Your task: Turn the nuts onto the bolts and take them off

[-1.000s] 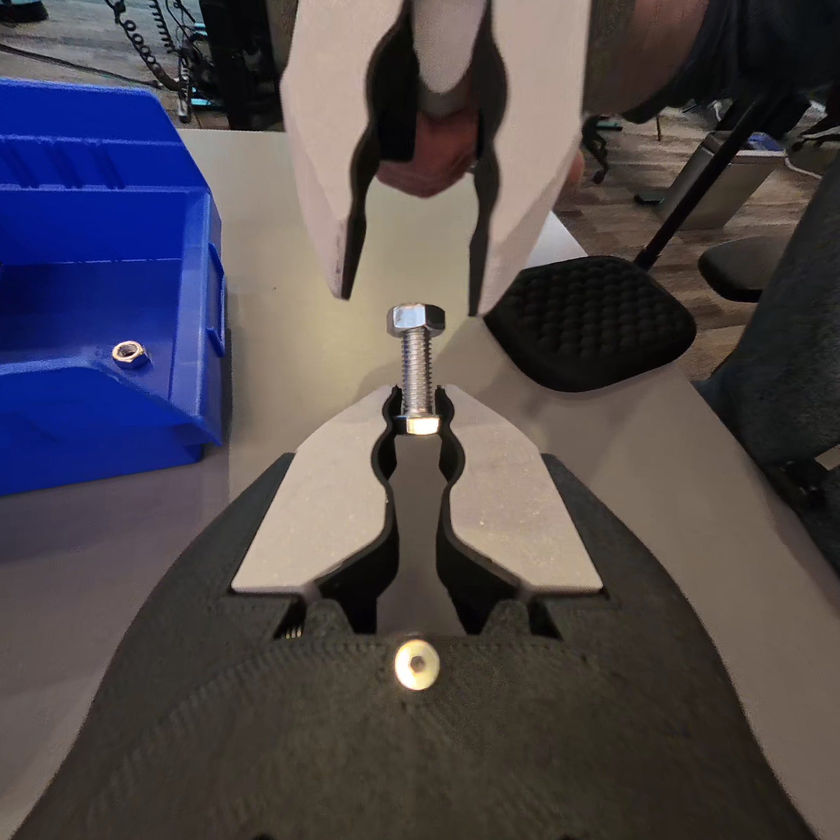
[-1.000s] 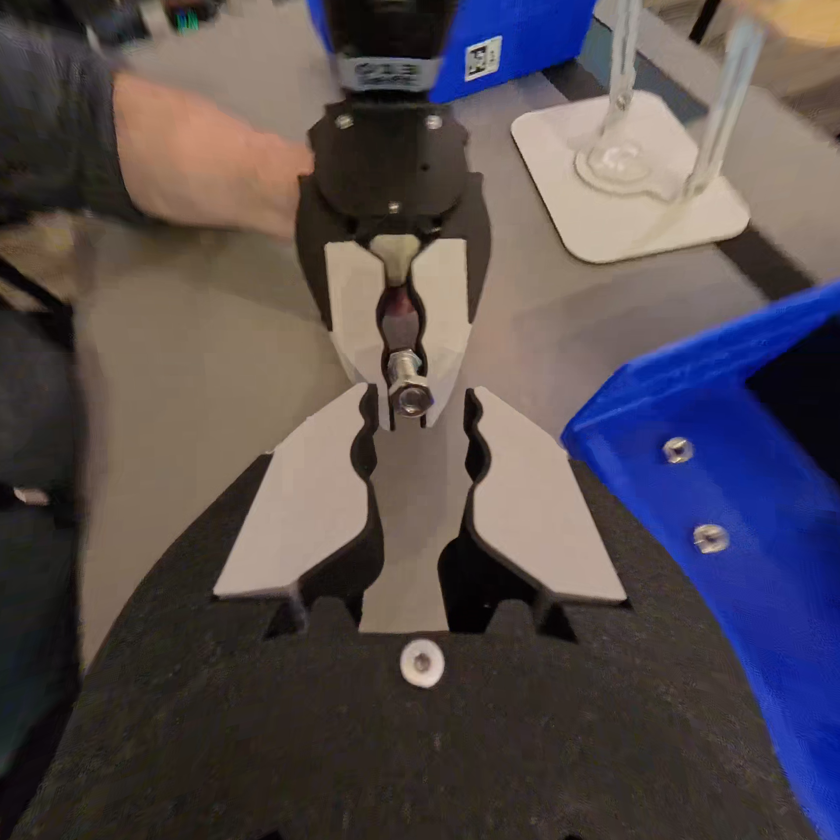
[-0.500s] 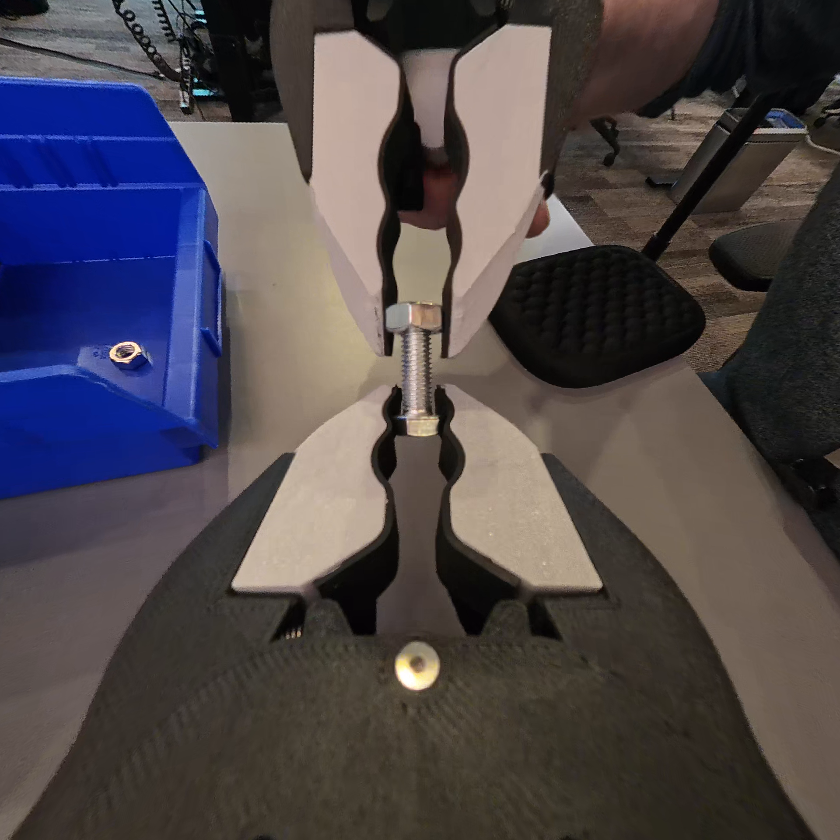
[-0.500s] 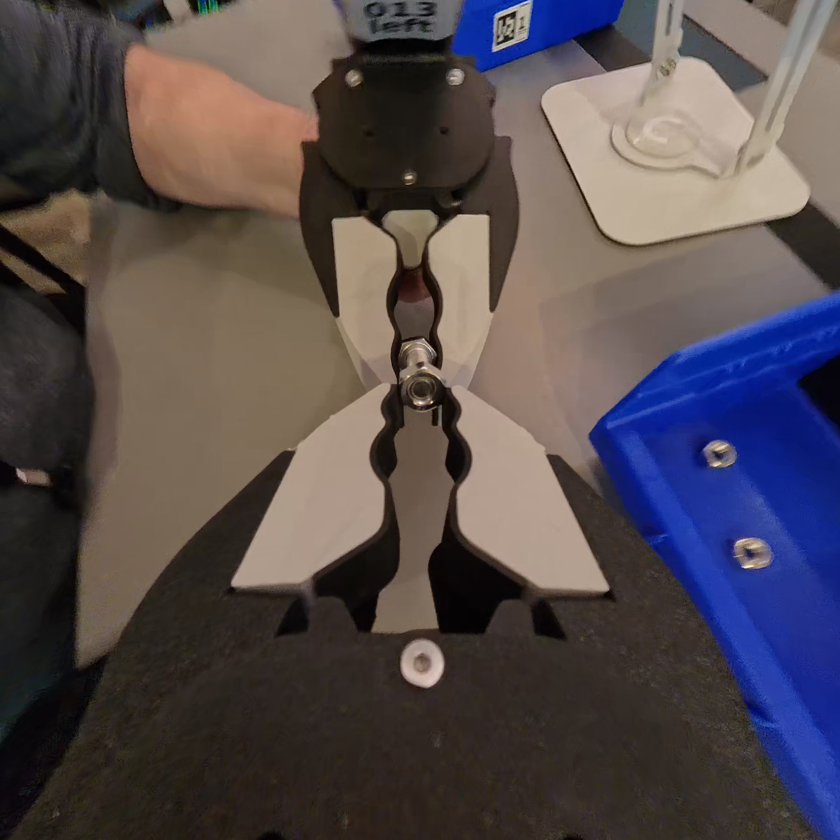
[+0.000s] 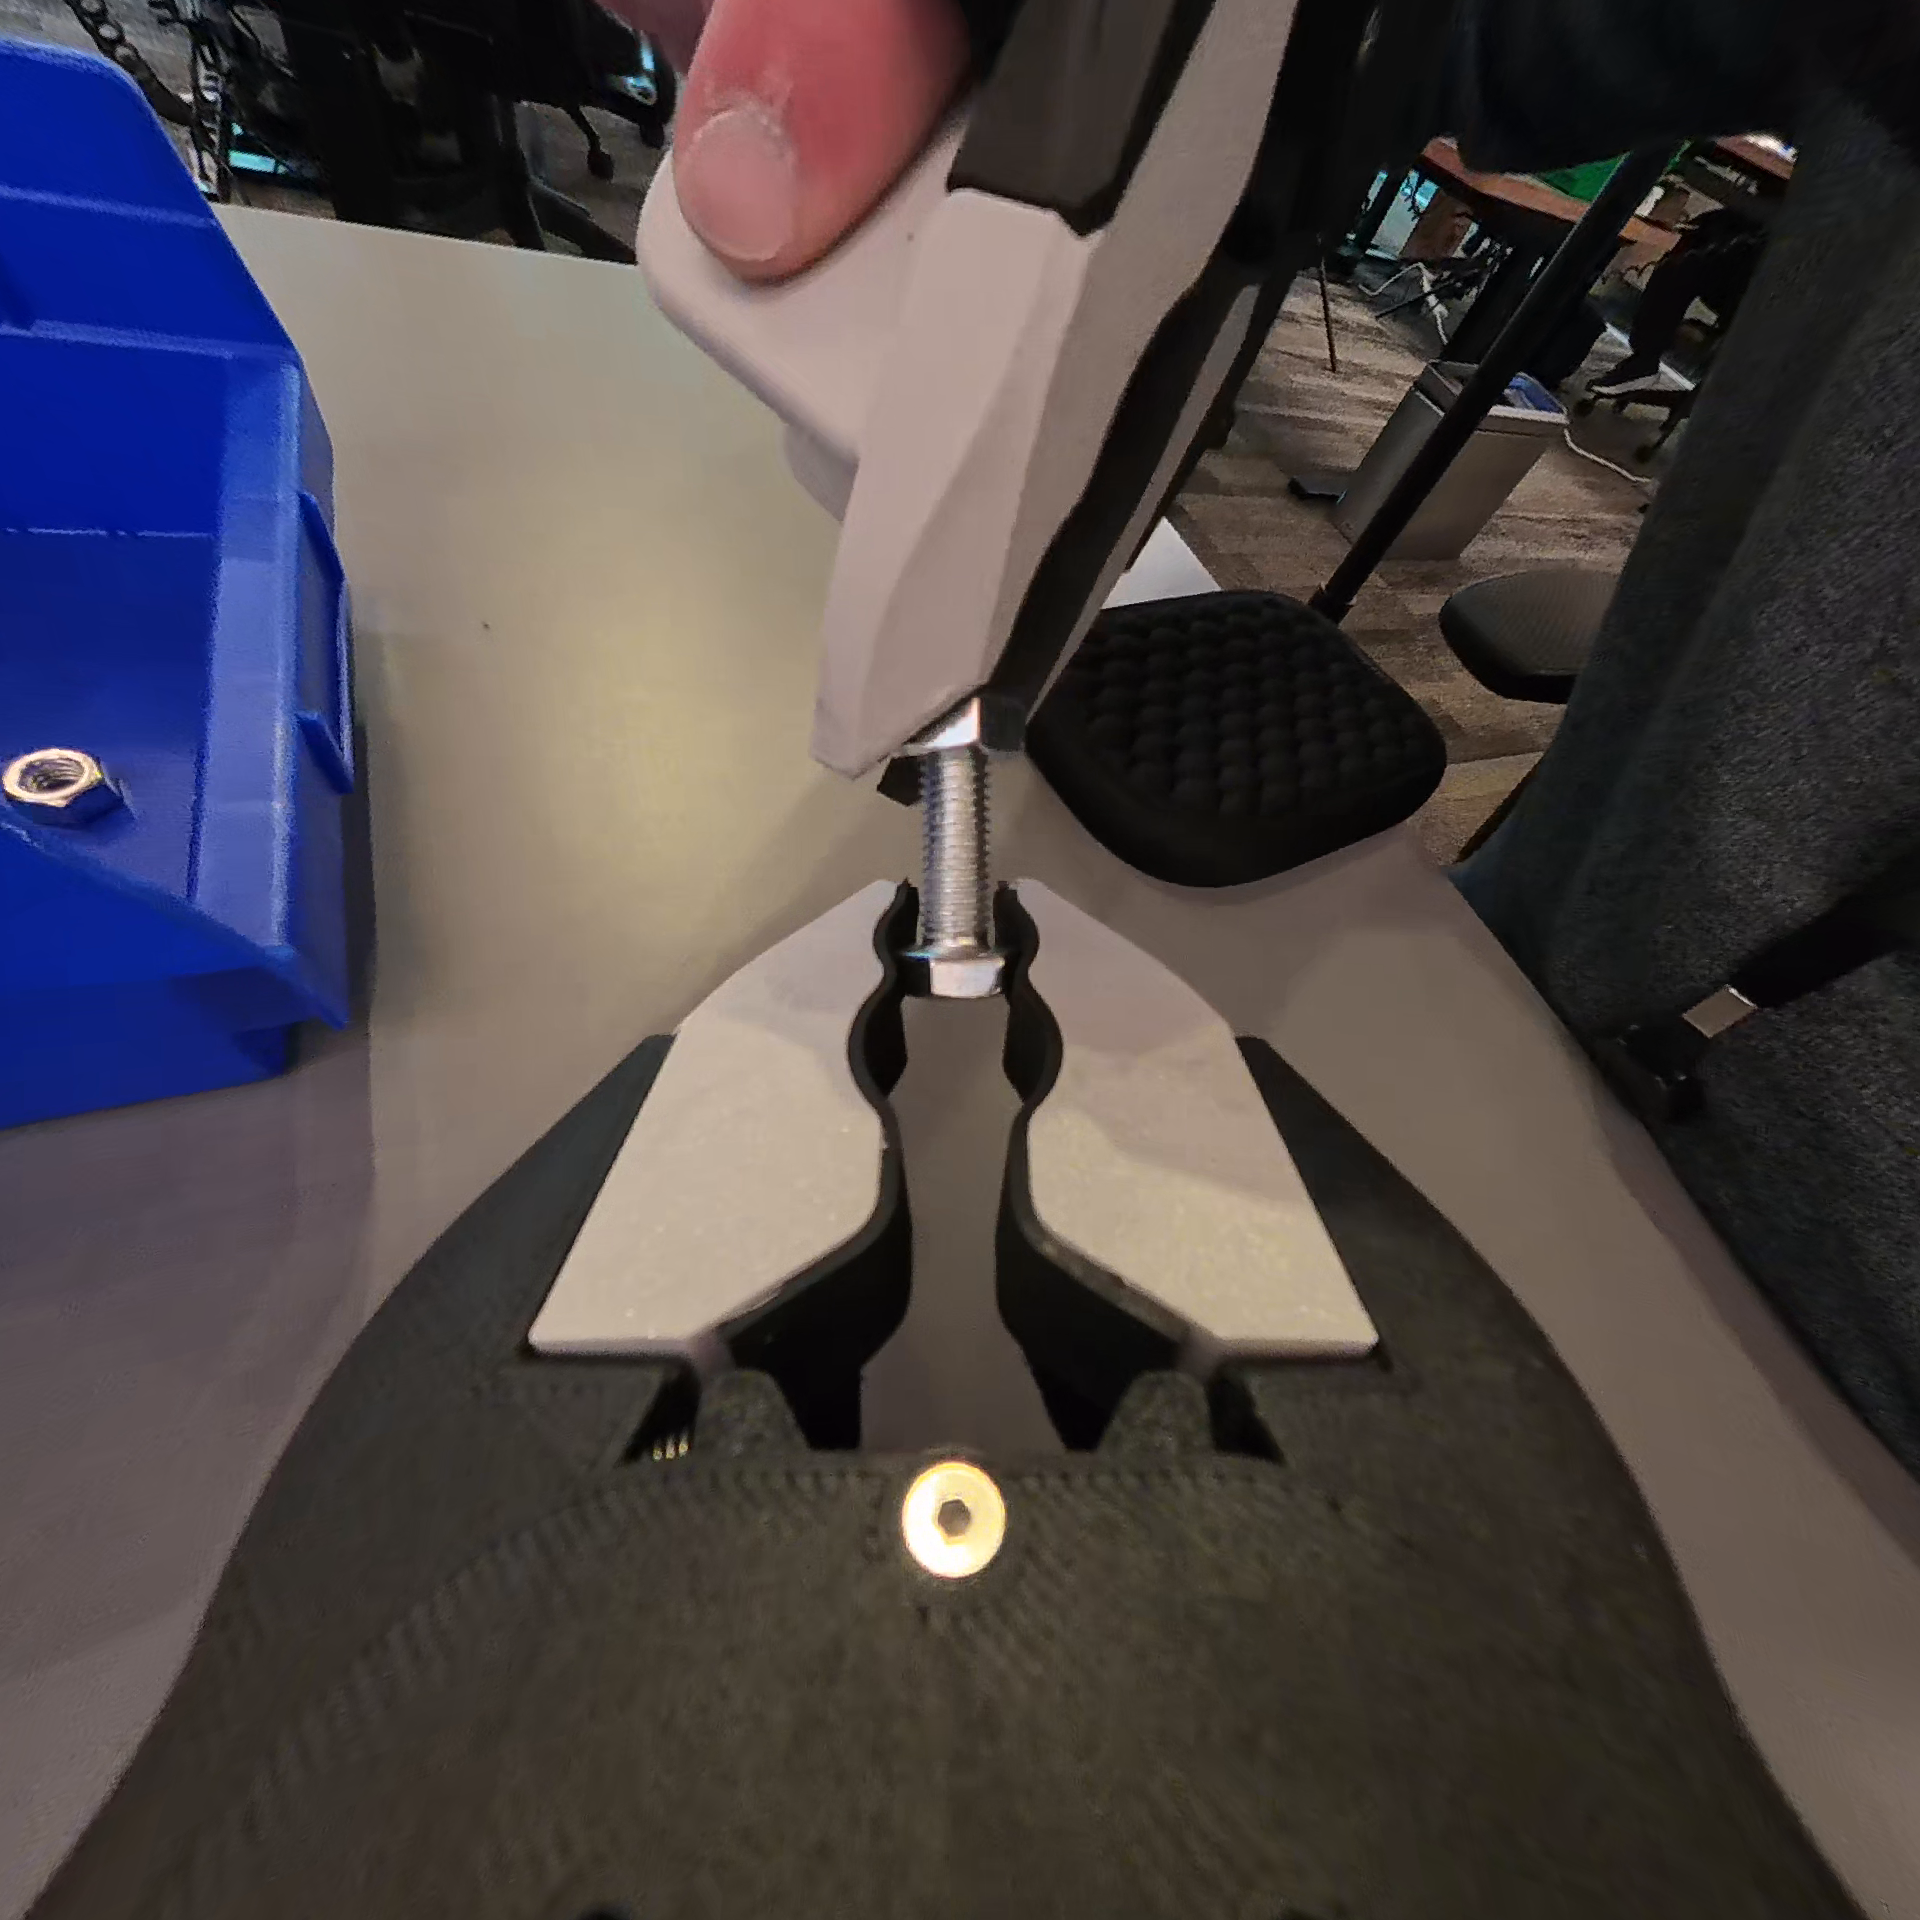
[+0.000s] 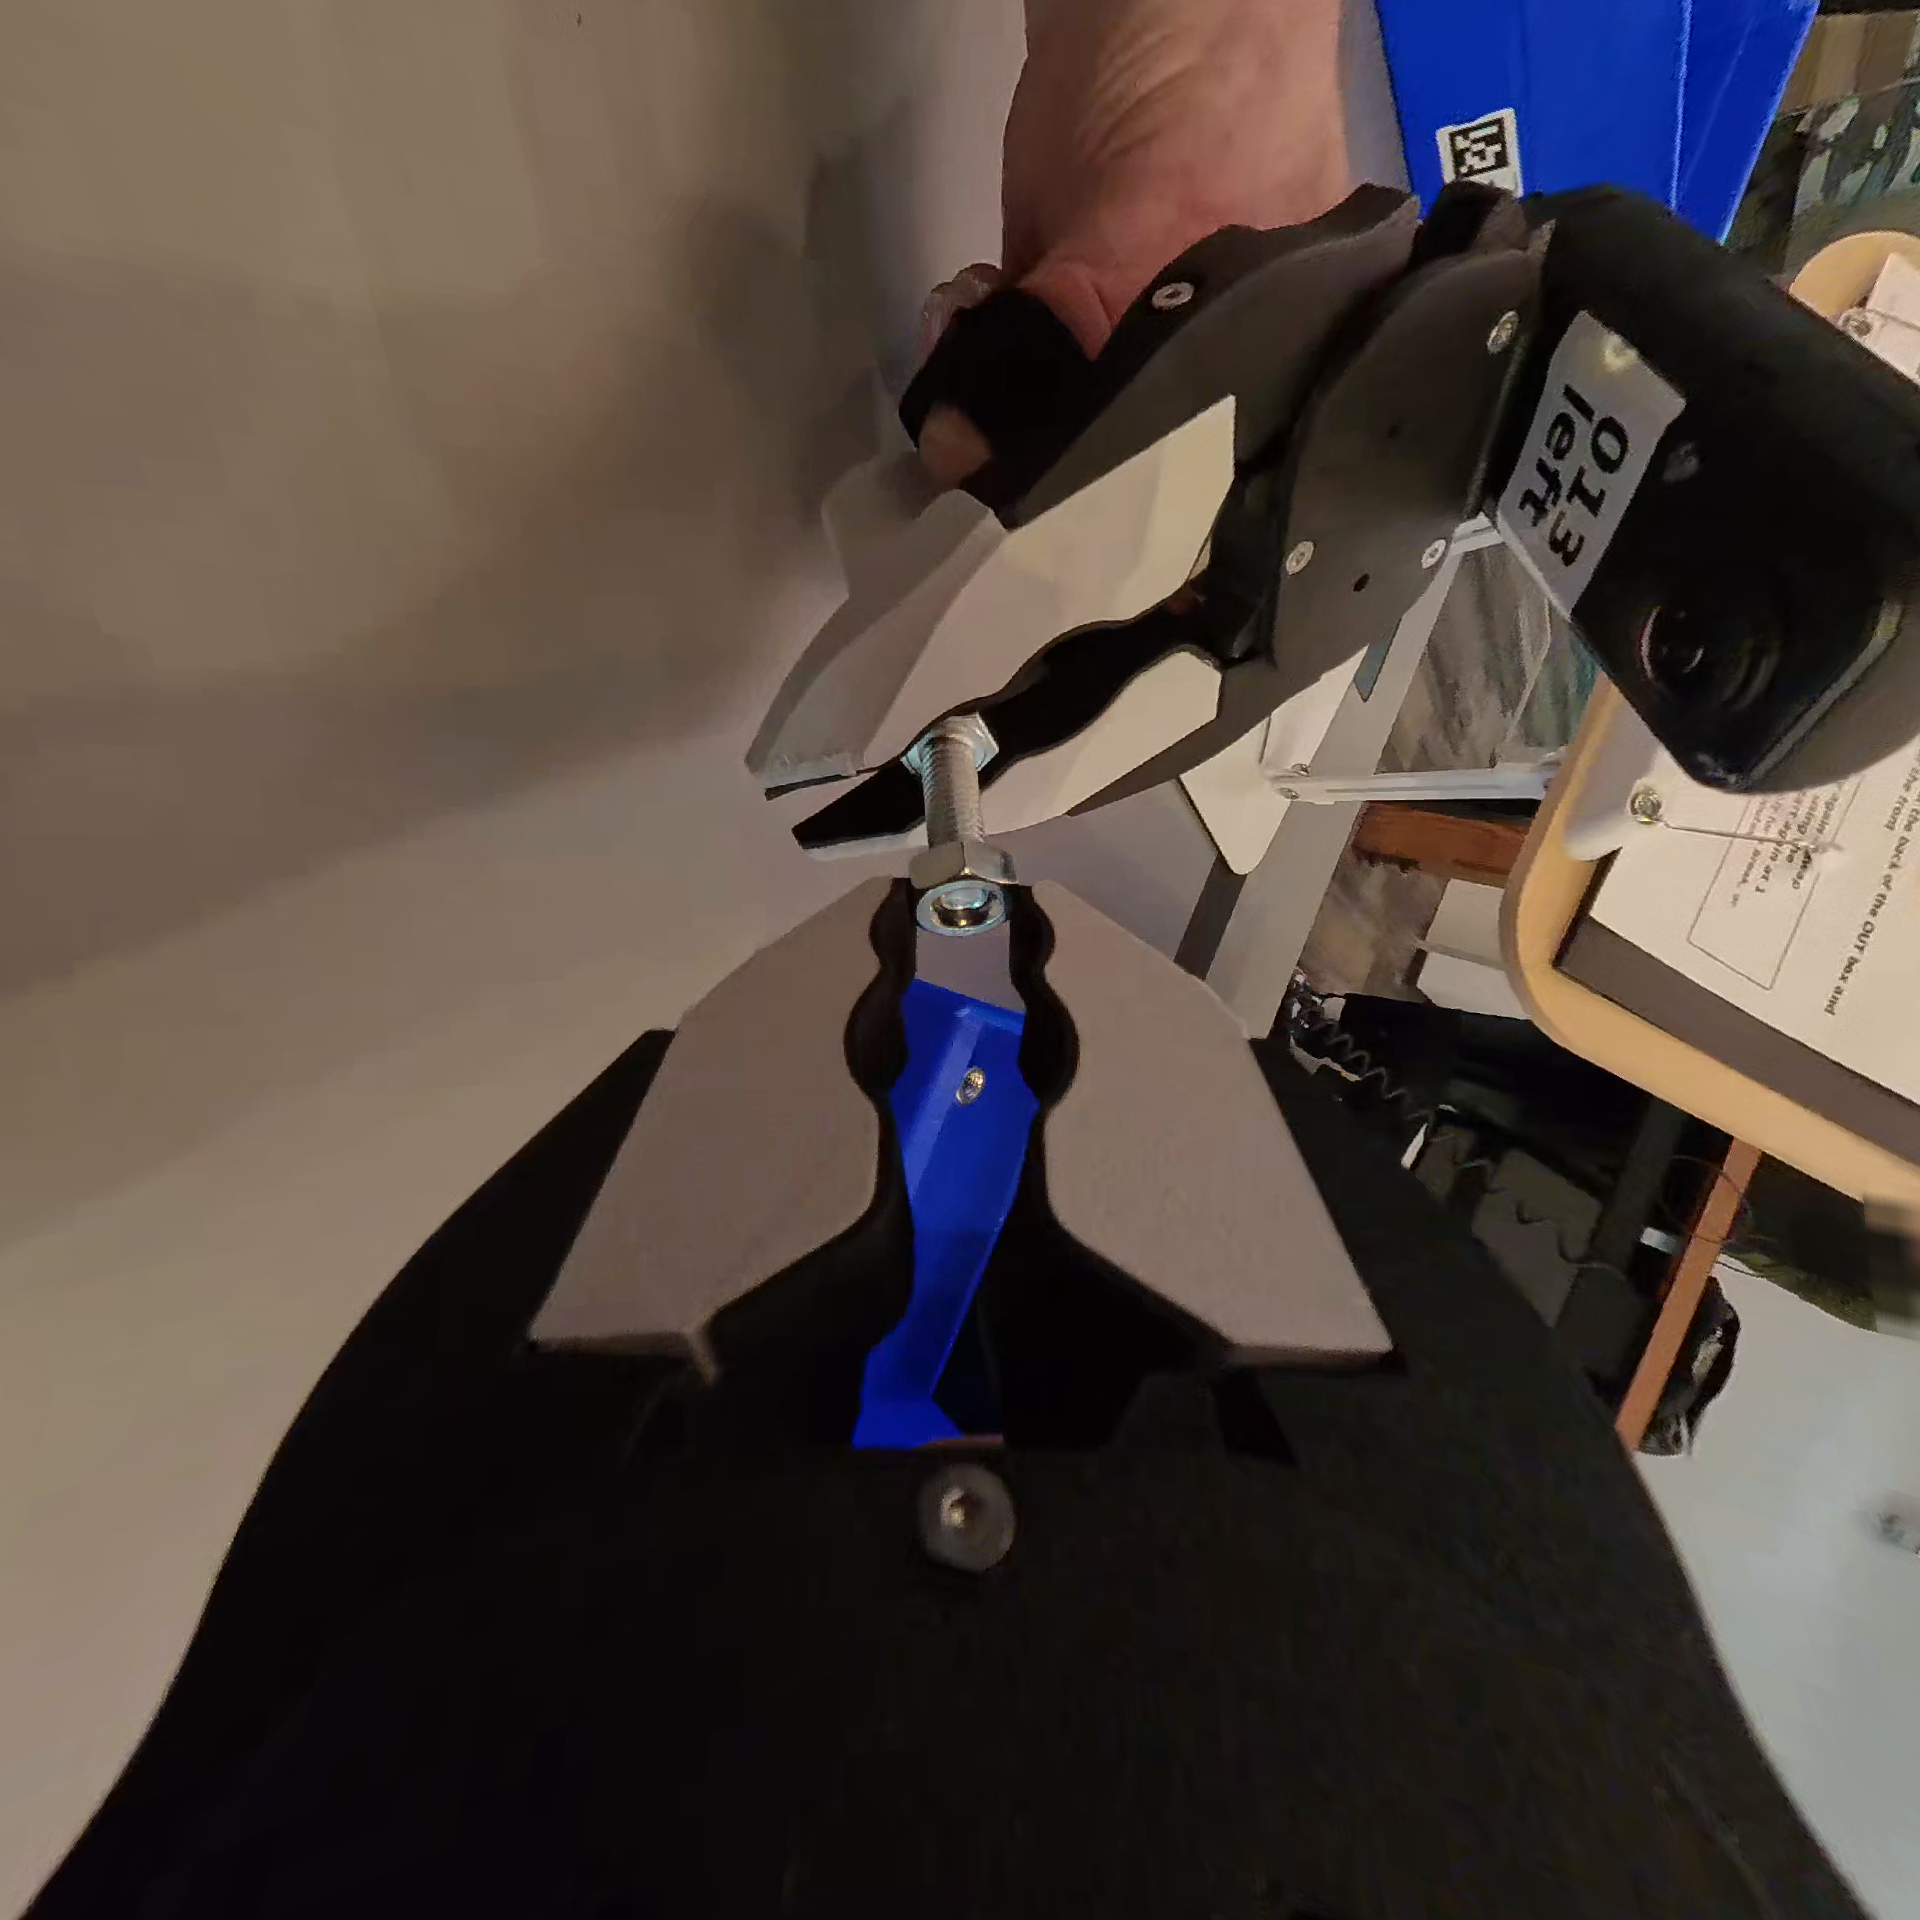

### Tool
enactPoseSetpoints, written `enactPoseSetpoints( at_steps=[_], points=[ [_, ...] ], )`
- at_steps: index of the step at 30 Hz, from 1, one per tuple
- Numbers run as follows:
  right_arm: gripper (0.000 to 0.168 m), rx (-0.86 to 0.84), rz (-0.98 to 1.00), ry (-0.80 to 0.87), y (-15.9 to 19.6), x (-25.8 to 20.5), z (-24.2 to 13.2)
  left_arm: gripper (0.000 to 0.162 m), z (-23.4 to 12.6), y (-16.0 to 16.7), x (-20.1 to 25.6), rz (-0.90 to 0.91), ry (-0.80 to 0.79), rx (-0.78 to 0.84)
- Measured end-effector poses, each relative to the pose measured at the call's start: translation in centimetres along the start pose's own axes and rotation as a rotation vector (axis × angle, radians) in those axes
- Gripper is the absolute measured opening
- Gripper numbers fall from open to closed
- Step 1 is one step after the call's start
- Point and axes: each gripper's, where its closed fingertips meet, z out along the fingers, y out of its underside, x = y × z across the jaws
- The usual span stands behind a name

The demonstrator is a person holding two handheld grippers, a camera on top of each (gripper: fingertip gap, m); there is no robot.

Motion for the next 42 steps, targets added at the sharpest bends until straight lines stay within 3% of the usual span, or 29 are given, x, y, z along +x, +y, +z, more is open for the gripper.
enactPoseSetpoints(
  at_steps=[4,6,11,14,17,21,27,36,40,42],
  points=[
    [0.039,0.011,0.112,0.011,0.2,0.5,-0.3,0.015,-0.4,-0.2,-0.4,0.006,-0.026,0.007],
    [0.04,0.03,0.234,0.009,0.6,0.7,-0.6,0.014,-0.6,-0.3,-0.7,0.005,-0.044,0.015],
    [0.039,0.21,0.861,-0.164,0.1,0.4,-0.9,0.014,-0.9,-0.4,-1.5,0.028,-0.114,0.004],
    [0.036,0.317,1.132,-0.235,-0.2,0.3,-0.9,0.015,-0.7,-0.5,-1.6,0.045,-0.136,-0.006],
    [0.032,0.381,1.331,-0.3,-0.3,0.0,-0.5,0.015,-0.5,-0.5,-1.6,0.057,-0.155,-0.016],
    [0.02,0.439,1.424,-0.341,-0.7,-0.2,-0.2,0.015,-0.3,-0.4,-1.6,0.067,-0.164,-0.03],
    [0.019,0.372,1.175,-0.269,-0.8,-0.4,-0.2,0.014,-0.1,-0.2,-1.3,0.051,-0.127,-0.028],
    [0.019,0.078,0.178,-0.032,-0.2,-0.8,0.1,0.015,0.2,0.3,-0.3,-0.007,-0.01,-0.008],
    [0.02,0.085,0.205,-0.044,-0.2,-0.5,0.0,0.014,0.0,0.1,-0.5,-0.007,-0.017,0.008],
    [0.033,0.087,0.272,-0.04,0.1,-0.1,-0.1,0.015,-0.2,-0.1,-0.6,0.0,-0.031,0.009]
  ],
)
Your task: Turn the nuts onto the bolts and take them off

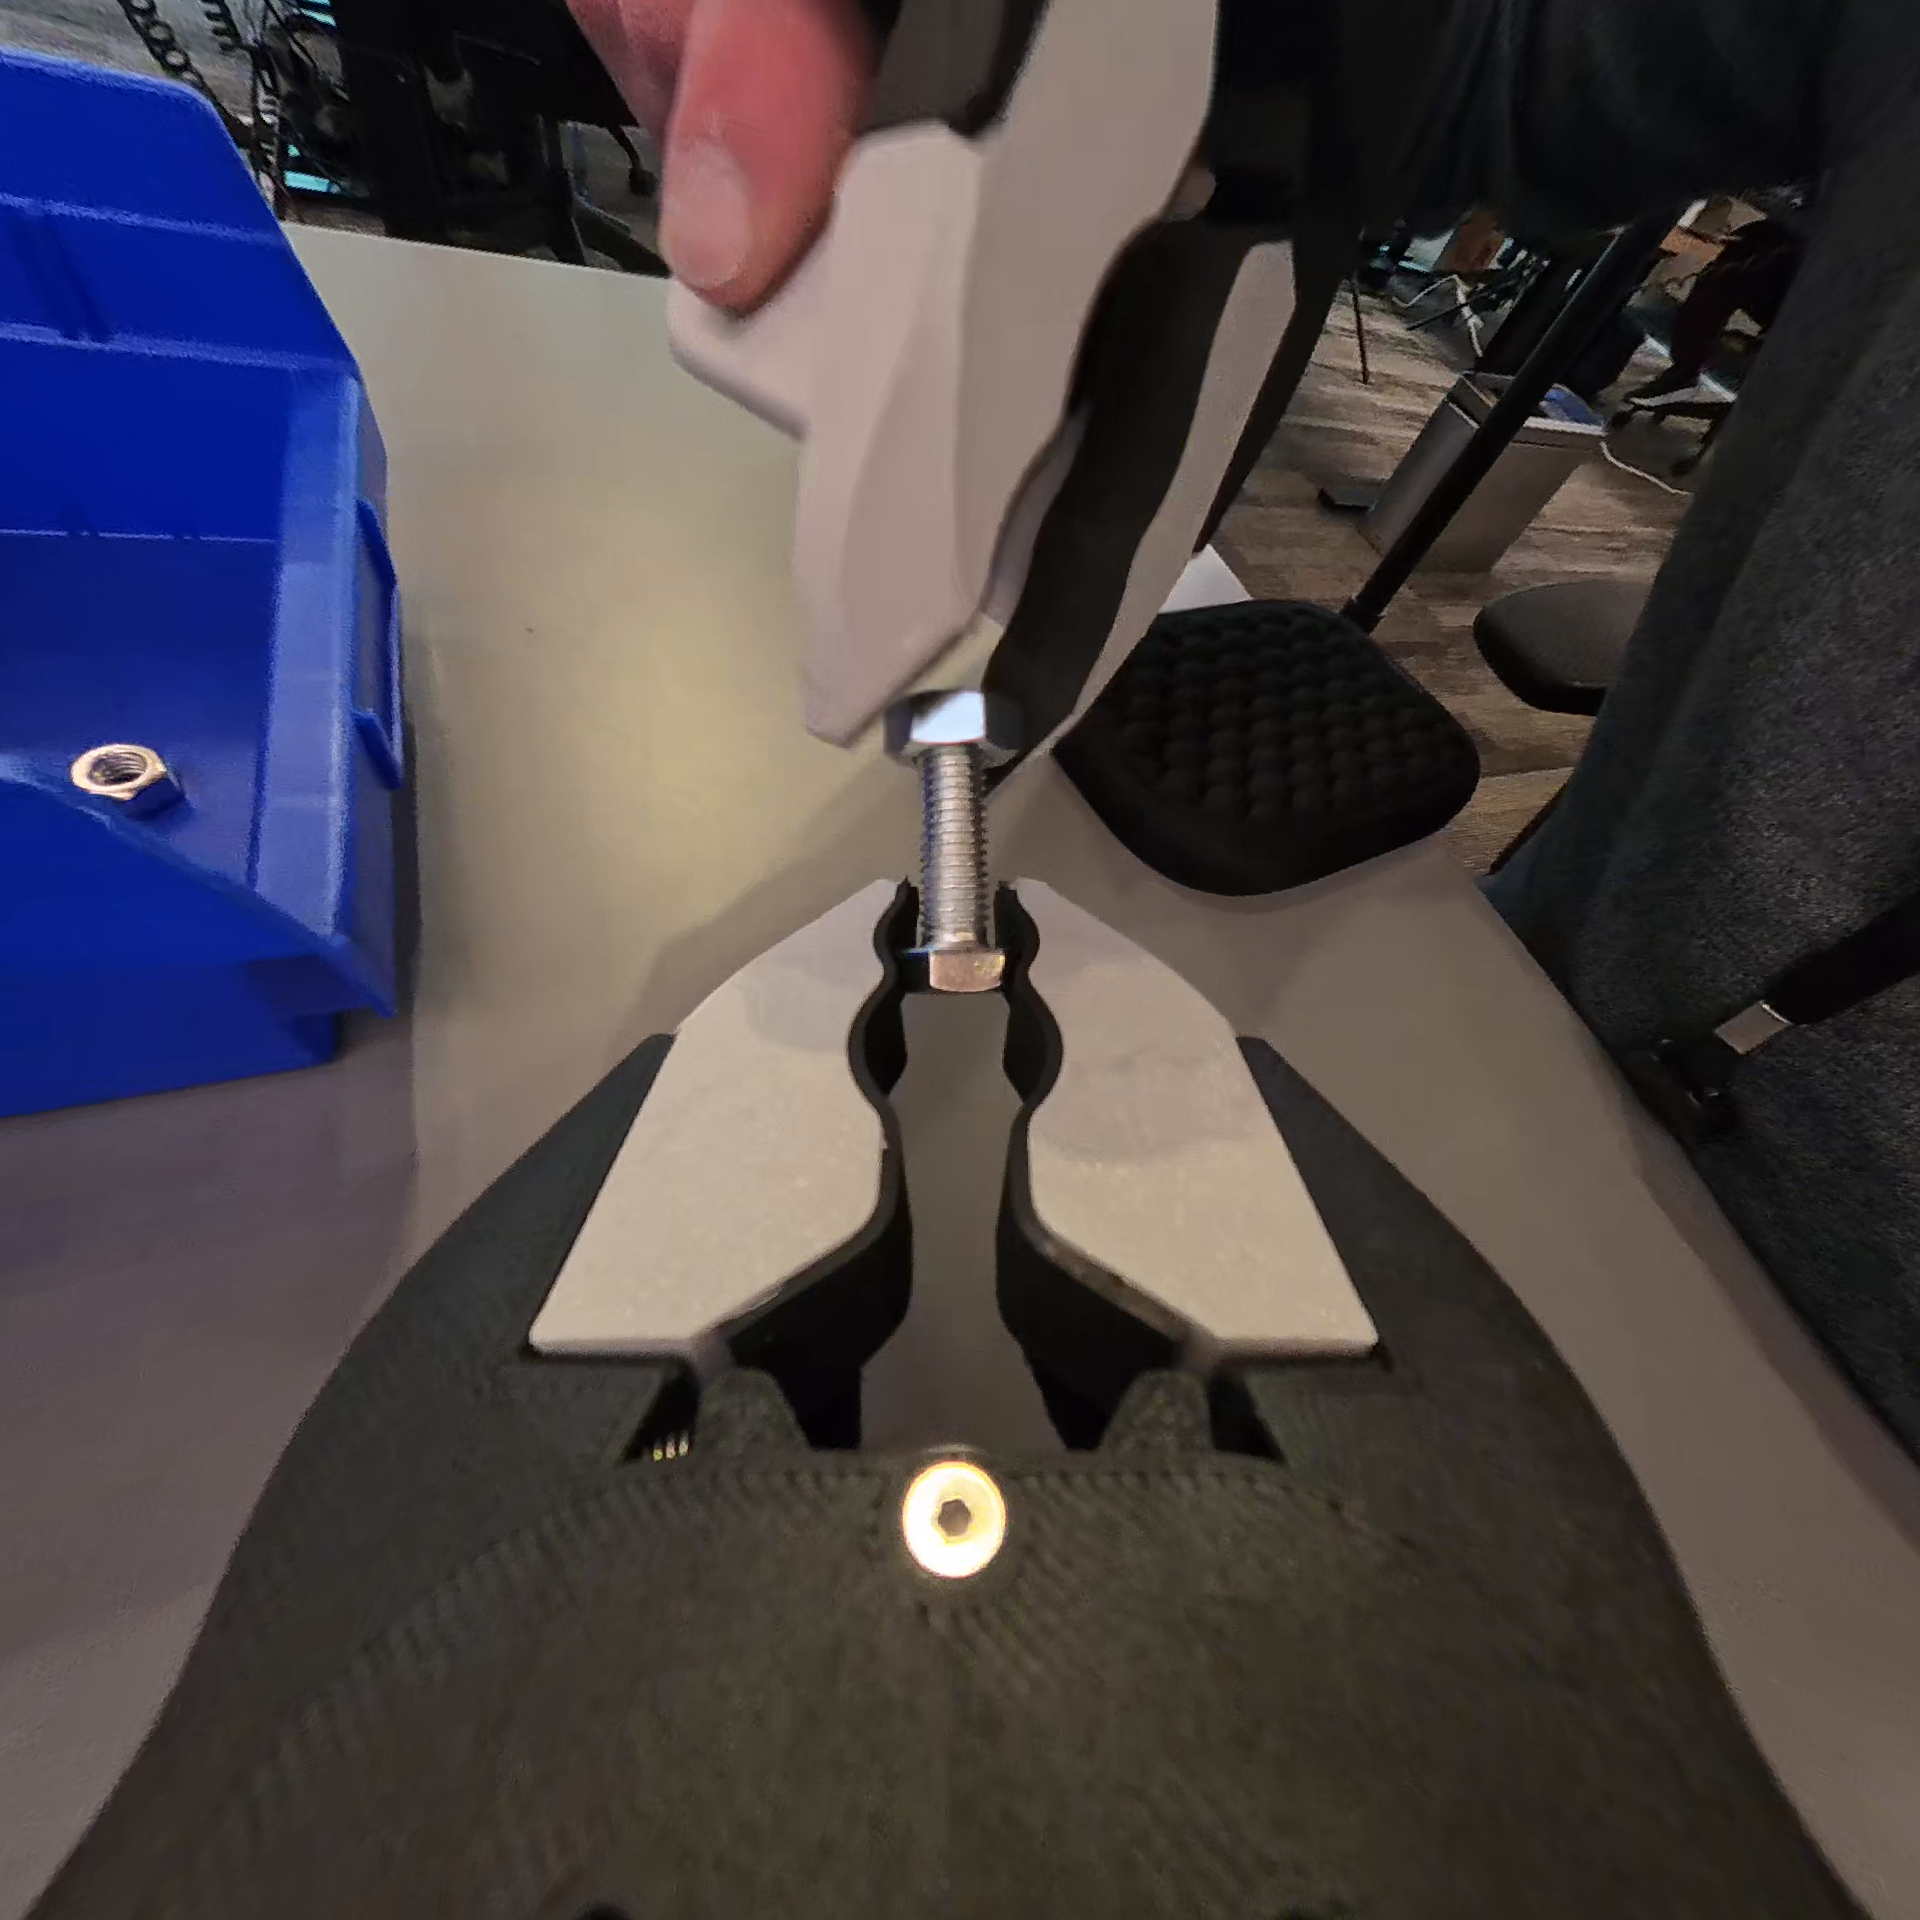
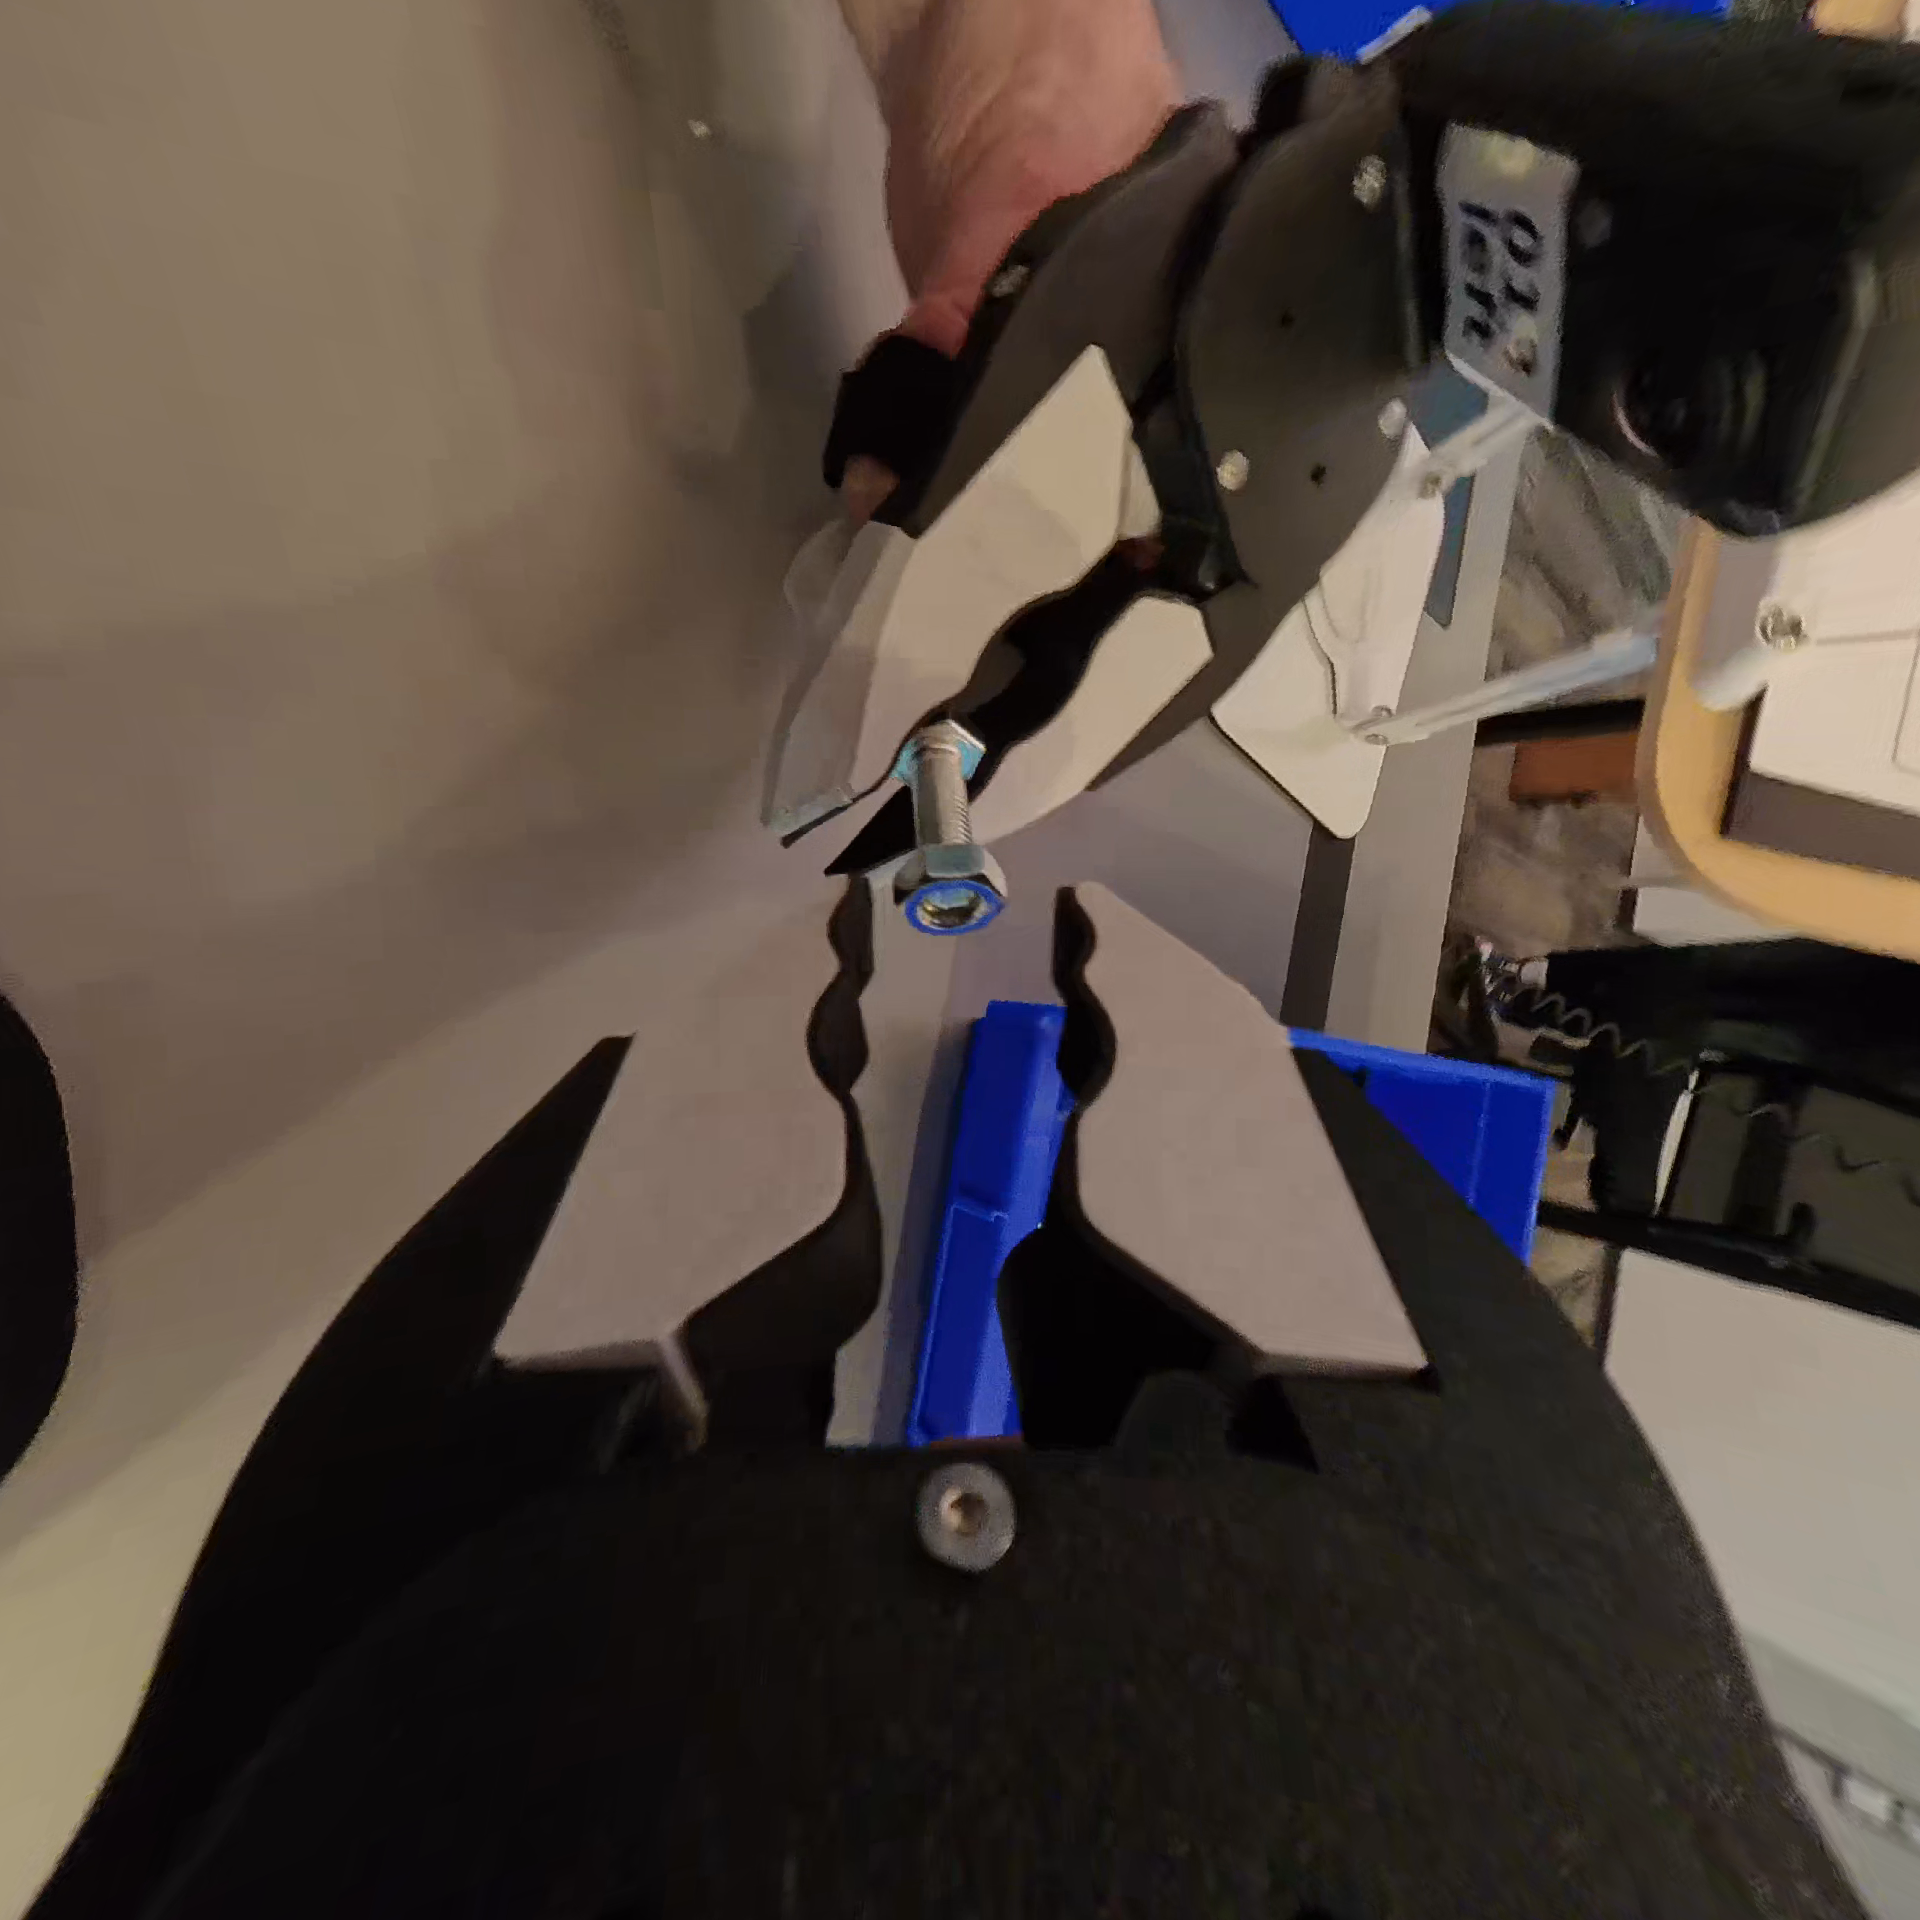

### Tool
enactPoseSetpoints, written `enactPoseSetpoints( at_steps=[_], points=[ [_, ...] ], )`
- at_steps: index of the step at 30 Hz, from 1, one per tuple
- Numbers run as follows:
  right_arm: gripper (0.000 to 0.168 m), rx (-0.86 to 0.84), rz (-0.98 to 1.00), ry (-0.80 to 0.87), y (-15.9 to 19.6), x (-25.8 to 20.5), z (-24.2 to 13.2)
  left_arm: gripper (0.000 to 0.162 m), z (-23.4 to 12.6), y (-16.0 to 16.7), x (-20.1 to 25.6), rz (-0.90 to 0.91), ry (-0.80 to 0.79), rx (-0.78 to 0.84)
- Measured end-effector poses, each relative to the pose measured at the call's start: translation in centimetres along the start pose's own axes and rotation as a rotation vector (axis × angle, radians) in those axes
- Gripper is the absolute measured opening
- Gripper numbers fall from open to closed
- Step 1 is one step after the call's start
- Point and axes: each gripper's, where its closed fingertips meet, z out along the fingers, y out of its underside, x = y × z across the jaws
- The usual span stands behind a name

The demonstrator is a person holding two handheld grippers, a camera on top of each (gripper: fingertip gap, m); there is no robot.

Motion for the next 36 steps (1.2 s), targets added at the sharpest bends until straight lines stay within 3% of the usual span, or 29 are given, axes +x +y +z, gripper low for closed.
enactPoseSetpoints(
  at_steps=[4,11,17,23,28,31,36],
  points=[
    [0.039,0.083,0.279,-0.003,-0.1,0.8,-0.8,0.014,-0.4,-0.2,-0.5,0.015,-0.044,0.008],
    [0.034,0.303,0.986,-0.222,-0.5,0.4,-1.0,0.015,-0.3,-0.5,-1.0,0.068,-0.123,-0.014],
    [0.022,0.324,1.133,-0.29,-0.4,-0.4,-0.2,0.015,-0.2,-0.5,-1.1,0.083,-0.148,-0.027],
    [0.018,0.272,0.915,-0.238,-0.6,-0.4,-0.1,0.014,-0.2,-0.3,-0.9,0.064,-0.118,-0.029],
    [0.018,0.057,0.246,-0.059,0.0,-0.5,0.0,0.014,0.0,0.0,-0.3,0.03,-0.049,-0.026],
    [0.018,-0.026,-0.043,-0.004,0.0,-0.4,0.0,0.014,0.3,0.4,-0.1,0.017,-0.022,-0.031],
    [0.018,-0.036,-0.085,0.009,0.0,0.1,0.0,0.014,0.0,0.0,-0.2,0.012,-0.026,-0.012]
  ],
)
